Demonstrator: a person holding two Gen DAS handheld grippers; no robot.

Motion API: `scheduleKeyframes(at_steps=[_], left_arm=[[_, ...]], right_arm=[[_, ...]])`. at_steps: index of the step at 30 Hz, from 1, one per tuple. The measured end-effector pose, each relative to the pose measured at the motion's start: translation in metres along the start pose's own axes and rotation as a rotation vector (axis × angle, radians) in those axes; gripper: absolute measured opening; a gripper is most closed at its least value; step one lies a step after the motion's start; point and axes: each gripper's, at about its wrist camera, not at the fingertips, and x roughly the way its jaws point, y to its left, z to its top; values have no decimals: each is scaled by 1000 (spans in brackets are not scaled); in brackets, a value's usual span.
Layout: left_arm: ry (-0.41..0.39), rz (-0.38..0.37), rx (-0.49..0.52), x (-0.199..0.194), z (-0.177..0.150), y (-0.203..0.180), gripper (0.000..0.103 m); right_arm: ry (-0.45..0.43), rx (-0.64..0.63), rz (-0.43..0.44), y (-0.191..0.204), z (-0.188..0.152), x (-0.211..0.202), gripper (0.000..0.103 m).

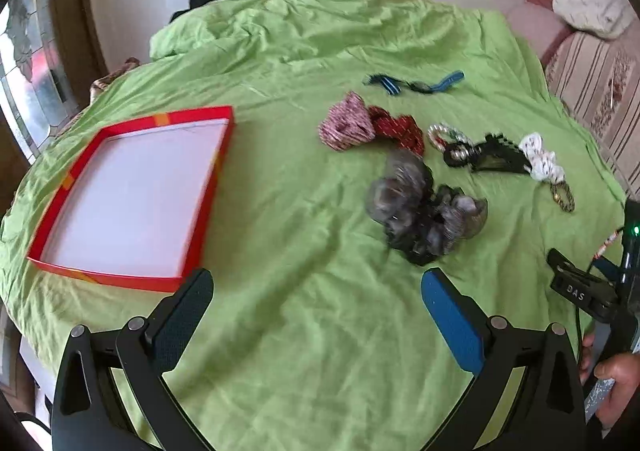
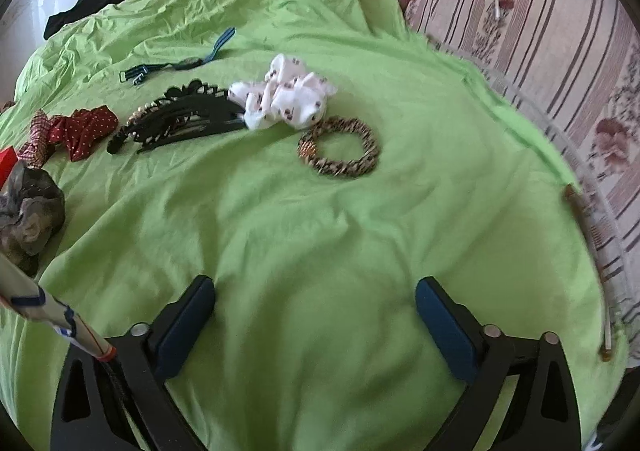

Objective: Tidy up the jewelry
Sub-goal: 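Move both tools over the bed toward the grey sheer scrunchie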

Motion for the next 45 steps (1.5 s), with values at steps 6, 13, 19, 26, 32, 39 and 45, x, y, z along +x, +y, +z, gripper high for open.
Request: scheduleKeyframes(at_steps=[6, 13, 19, 26, 32, 39, 45], left_arm=[[0, 70, -108, 0, 12, 70, 103], [84, 123, 22, 39, 20, 74, 92], [179, 185, -1, 65, 23, 90, 43], [240, 118, -118, 48, 4, 119, 21], [173, 48, -160, 10, 3, 126, 21], [27, -46, -88, -39, 20, 96, 54], [-10, -110, -37, -54, 22, 61, 70]], right_arm=[[-159, -31, -28, 0, -4, -43, 97], [-173, -55, -10, 10, -9, -52, 96], [-158, -70, -21, 13, -17, -52, 92], [-145, -69, -18, 15, -19, -52, 91], [-127, -76, -11, 17, -20, -49, 91], [-118, -76, -13, 16, -35, -63, 91], [-122, -75, -9, 12, -43, -82, 91]])
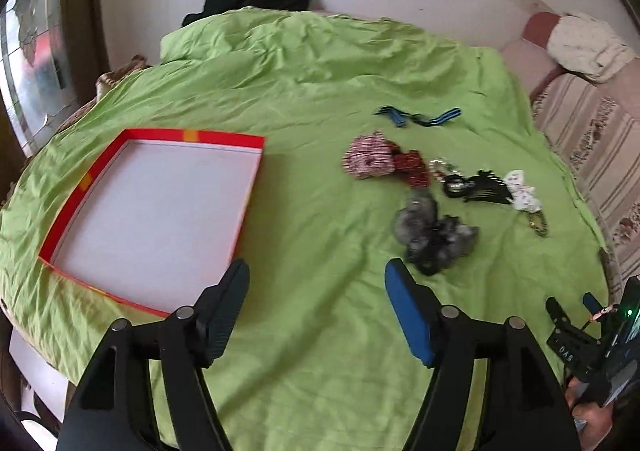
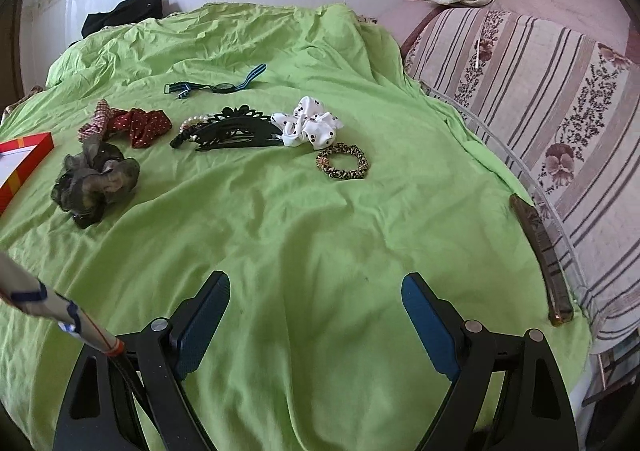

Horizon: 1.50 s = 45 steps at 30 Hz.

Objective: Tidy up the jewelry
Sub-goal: 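Move both tools over the bed toward the grey sheer scrunchie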

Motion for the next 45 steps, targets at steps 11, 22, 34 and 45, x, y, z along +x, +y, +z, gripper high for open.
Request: scheduleKeyframes(at_steps=[11, 22, 34, 45], left_arm=[[-25, -17, 82, -2, -2, -37, 89], [-14, 20, 112, 2, -3, -50, 91], [52, 8, 185, 27, -11, -94, 91], [114, 32, 195, 50, -12, -97, 91]], right_arm=[[-37, -9, 19, -9, 14, -13, 91], [-37, 32, 113, -10, 32, 5, 90], [-23, 72, 123, -15, 24, 18, 84], [4, 68, 163, -10, 23, 28, 84]])
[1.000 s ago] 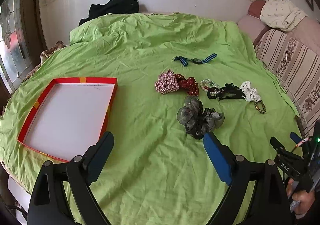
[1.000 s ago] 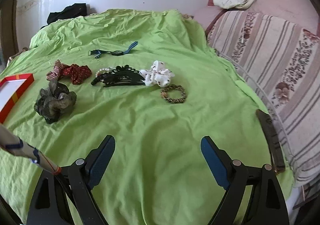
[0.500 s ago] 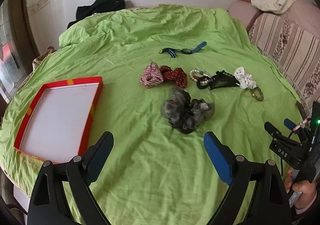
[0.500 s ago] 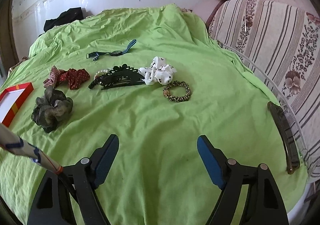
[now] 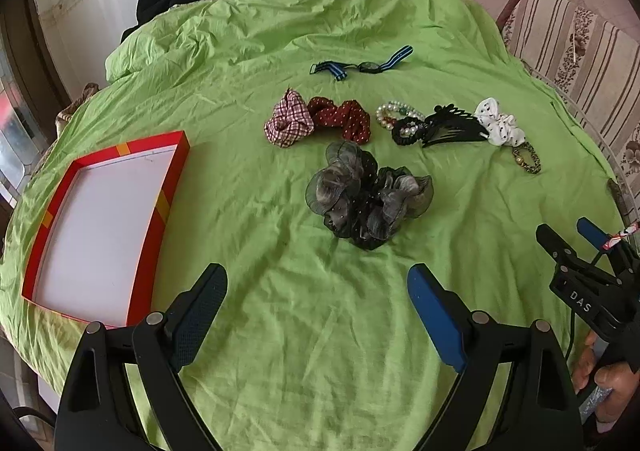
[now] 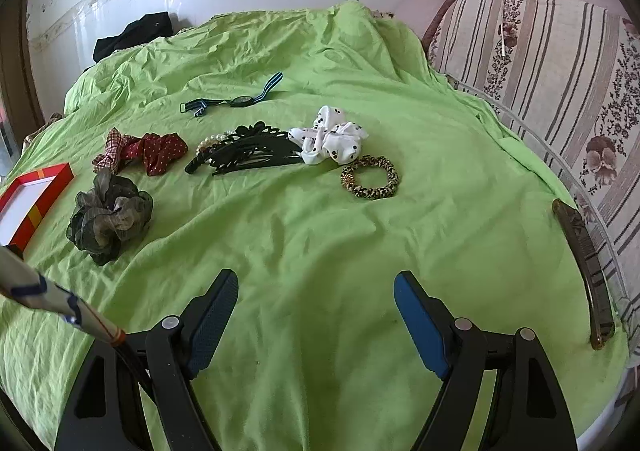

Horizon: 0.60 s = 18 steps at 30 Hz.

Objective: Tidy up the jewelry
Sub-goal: 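Move both tools over the bed toward the grey sheer scrunchie, then grasp the grey scrunchie with the left tool while the right tool grasps the leopard hair tie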

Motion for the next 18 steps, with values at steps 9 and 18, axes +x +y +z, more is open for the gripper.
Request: scheduleKeyframes(at_steps=[9, 18], left_arm=[[35, 9, 1, 9, 0, -1, 91], [43, -60, -62, 11, -3, 10, 91]], right_arm=[[16, 31, 7, -4, 0, 2, 84], [27, 50, 49, -7, 0, -1, 84]])
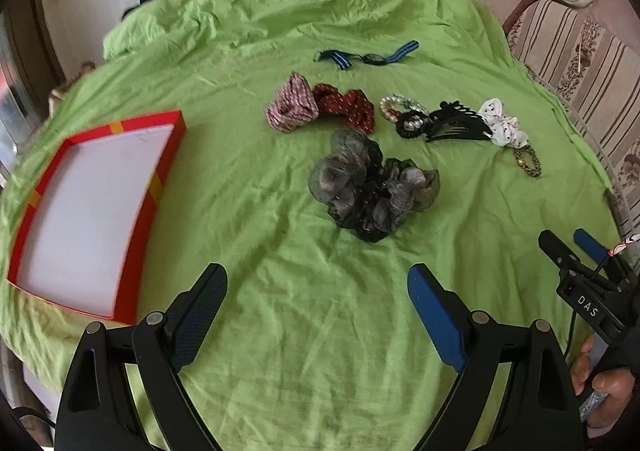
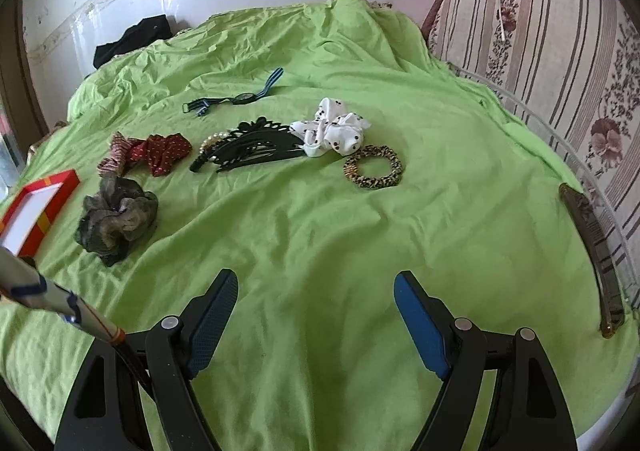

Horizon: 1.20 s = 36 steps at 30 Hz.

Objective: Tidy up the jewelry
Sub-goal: 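Grasp the grey scrunchie with the left tool while the right tool grasps the leopard hair tie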

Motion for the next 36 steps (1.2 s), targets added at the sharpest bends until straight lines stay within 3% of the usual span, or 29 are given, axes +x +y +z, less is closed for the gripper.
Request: scheduleKeyframes(at_steps=[2, 7, 8, 10, 12, 17, 23, 25, 26, 27, 28, 30, 36], left_arm=[[23, -50, -8, 2, 5, 0, 91], [-16, -86, 3, 5, 24, -4, 91], [-19, -94, 6, 8, 29, -5, 91], [-20, -109, 7, 18, 41, -8, 91], [-6, -124, 11, 33, 52, -10, 91], [36, -164, 12, 68, 66, -14, 91], [98, -199, 9, 100, 66, -21, 90], [121, -233, 6, 107, 65, -25, 76], [145, -249, 8, 112, 64, -28, 52], [163, -260, 7, 114, 63, -29, 27], [178, -273, 3, 117, 61, -31, 22], [159, -263, 11, 111, 60, -36, 17], [105, -325, -2, 64, 59, -36, 16]], right_arm=[[-5, 27, 25, -7, 7, -4, 84], [-5, 113, 49, -42, 35, -3, 82], [2, 125, 44, -48, 40, 1, 79], [22, 148, 29, -62, 52, 15, 57], [57, 173, 28, -75, 64, 34, 47], [102, 192, 29, -88, 87, 74, 47], [165, 188, 5, -92, 91, 116, 47], [161, 192, 1, -93, 90, 120, 37], [159, 189, -1, -93, 91, 120, 30], [158, 187, 4, -92, 90, 120, 14], [160, 189, 14, -93, 90, 120, 8], [156, 201, 34, -94, 90, 116, 7], [109, 233, 94, -89, 90, 79, 7]])
